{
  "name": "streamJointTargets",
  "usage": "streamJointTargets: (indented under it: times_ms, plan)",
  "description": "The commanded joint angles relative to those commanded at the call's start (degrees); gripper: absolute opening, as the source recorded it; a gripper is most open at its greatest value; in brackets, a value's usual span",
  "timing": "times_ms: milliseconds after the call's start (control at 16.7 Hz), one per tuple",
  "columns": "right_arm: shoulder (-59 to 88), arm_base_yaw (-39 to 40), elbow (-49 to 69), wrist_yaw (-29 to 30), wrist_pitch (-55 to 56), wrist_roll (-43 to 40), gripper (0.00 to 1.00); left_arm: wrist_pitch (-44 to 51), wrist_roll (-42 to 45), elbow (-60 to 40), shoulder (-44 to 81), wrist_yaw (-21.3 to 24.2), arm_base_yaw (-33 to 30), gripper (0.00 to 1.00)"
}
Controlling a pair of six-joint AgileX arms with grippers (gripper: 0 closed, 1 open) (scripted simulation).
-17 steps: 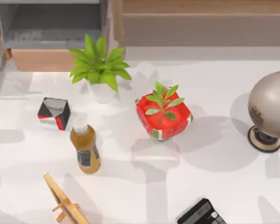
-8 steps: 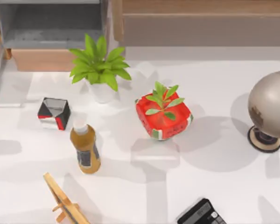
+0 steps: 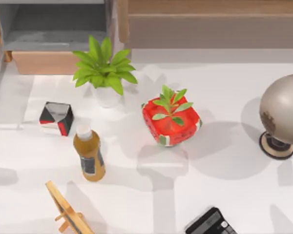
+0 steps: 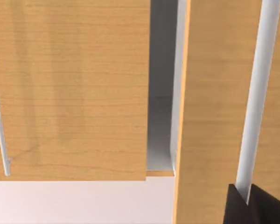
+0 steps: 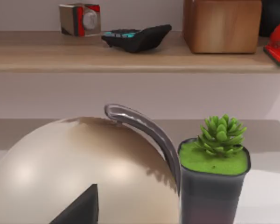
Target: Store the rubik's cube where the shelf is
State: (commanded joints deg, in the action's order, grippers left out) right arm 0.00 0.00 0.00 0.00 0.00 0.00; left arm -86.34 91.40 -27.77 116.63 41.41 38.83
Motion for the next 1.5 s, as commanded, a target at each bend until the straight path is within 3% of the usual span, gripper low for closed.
streamJointTargets:
  times_ms: [60,840,1500]
  plan:
    - [0.0,0.0,0.0,0.0,0.0,0.0,1.00,0.0,0.0,0.0,0.0,0.0,0.0,0.00]
    - [0.0,0.0,0.0,0.0,0.0,0.0,1.00,0.0,0.0,0.0,0.0,0.0,0.0,0.98]
    - [0.0,0.0,0.0,0.0,0.0,0.0,1.00,-0.5,0.1,0.6,-0.3,0.5,0.5,1.00]
